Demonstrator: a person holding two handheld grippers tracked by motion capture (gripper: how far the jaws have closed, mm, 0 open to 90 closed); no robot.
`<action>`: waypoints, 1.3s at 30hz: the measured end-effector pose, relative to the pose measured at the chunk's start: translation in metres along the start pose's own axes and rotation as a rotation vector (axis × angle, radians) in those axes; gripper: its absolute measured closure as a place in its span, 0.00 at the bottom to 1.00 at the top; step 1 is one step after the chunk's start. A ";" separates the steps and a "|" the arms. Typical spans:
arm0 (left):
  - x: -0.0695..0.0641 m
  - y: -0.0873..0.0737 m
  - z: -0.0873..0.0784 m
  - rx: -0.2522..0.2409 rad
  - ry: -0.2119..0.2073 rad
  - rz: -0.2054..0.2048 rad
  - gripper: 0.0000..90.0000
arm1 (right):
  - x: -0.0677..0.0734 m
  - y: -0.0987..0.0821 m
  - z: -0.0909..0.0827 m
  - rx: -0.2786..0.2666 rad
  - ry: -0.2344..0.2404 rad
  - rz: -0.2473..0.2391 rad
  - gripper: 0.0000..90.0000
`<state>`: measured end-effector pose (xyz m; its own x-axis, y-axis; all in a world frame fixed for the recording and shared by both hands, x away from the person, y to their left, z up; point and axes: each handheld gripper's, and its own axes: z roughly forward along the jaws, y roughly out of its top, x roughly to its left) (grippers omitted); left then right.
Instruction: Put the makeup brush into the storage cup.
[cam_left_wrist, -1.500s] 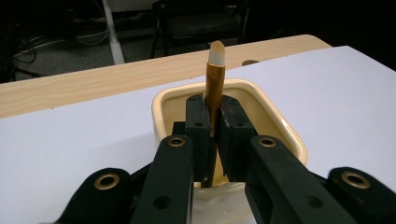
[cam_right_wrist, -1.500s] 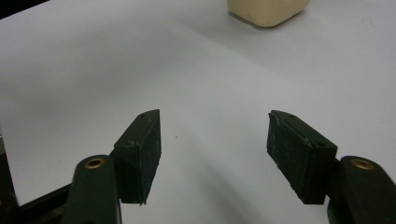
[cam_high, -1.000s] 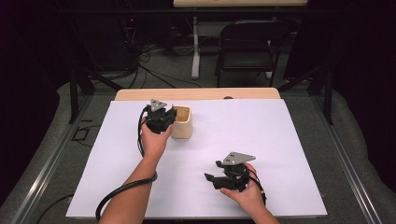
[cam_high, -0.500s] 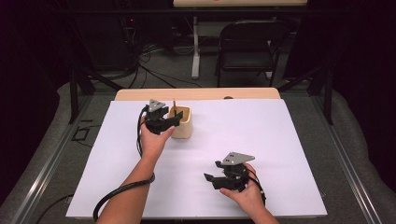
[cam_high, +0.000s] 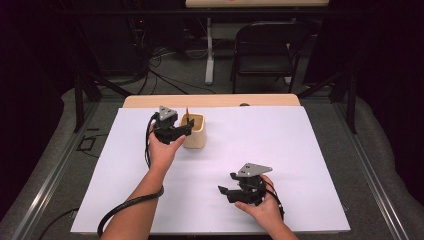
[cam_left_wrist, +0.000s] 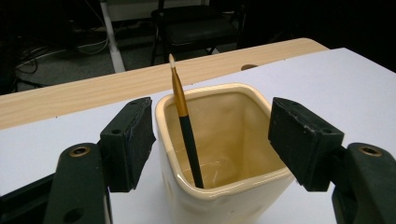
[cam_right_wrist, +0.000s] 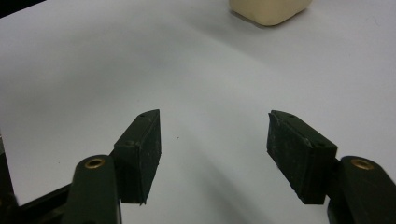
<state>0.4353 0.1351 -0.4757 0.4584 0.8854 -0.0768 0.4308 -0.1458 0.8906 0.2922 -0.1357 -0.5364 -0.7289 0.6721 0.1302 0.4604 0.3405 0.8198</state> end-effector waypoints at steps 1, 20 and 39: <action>0.000 0.000 0.000 0.001 0.001 0.000 0.35 | 0.000 0.000 0.000 0.000 0.000 -0.001 0.39; 0.007 0.001 -0.008 0.000 0.027 -0.011 0.35 | 0.000 0.000 0.001 0.003 -0.002 -0.002 0.39; 0.003 0.012 -0.023 -0.023 0.001 0.000 0.35 | 0.000 0.000 0.001 0.003 -0.003 -0.003 0.39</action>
<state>0.4238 0.1462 -0.4553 0.4575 0.8859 -0.0766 0.4131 -0.1354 0.9006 0.2927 -0.1351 -0.5373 -0.7287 0.6730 0.1264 0.4599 0.3442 0.8186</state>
